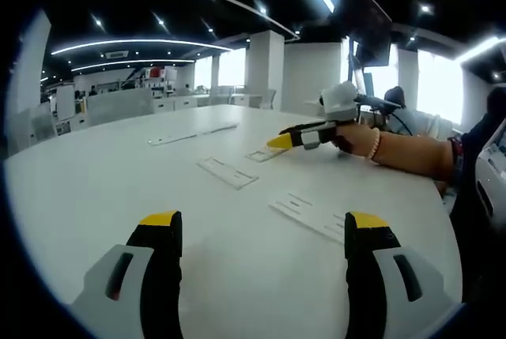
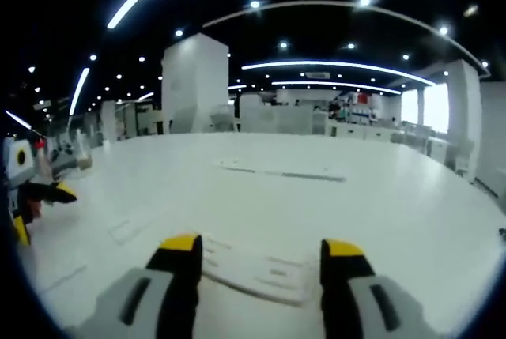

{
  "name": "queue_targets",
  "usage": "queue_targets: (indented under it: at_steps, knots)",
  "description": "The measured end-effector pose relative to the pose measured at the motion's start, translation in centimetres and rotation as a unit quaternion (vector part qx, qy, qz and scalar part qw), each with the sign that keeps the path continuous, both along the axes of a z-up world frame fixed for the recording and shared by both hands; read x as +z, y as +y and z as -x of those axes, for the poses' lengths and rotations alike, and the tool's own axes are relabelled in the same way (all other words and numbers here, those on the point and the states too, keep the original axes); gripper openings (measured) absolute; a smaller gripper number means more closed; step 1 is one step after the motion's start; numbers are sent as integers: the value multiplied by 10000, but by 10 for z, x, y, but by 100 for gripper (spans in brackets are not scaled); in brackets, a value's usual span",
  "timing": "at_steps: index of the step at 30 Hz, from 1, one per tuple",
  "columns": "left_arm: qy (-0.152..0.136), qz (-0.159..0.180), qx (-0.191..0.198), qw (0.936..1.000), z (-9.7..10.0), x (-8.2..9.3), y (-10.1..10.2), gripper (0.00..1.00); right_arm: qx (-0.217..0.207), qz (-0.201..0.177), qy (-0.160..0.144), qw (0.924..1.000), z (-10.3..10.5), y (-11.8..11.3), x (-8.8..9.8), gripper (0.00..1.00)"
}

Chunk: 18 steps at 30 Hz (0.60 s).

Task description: Locate the socket holder cover, grip the socket holder cover, clip it into the socket holder slot.

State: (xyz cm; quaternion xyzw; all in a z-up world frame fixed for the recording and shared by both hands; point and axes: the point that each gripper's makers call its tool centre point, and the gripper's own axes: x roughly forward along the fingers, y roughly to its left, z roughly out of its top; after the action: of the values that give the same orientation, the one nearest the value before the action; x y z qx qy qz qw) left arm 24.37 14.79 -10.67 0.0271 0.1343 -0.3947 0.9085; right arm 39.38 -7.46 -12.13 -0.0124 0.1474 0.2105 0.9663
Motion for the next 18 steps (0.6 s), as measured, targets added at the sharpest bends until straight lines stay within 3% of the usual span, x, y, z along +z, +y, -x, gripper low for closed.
queue_targets:
  at_steps: [18]
  knots:
    - [27,-13,2,10000,2,-3,-1,83,-164,-181,48,9997,1,-29,5,51]
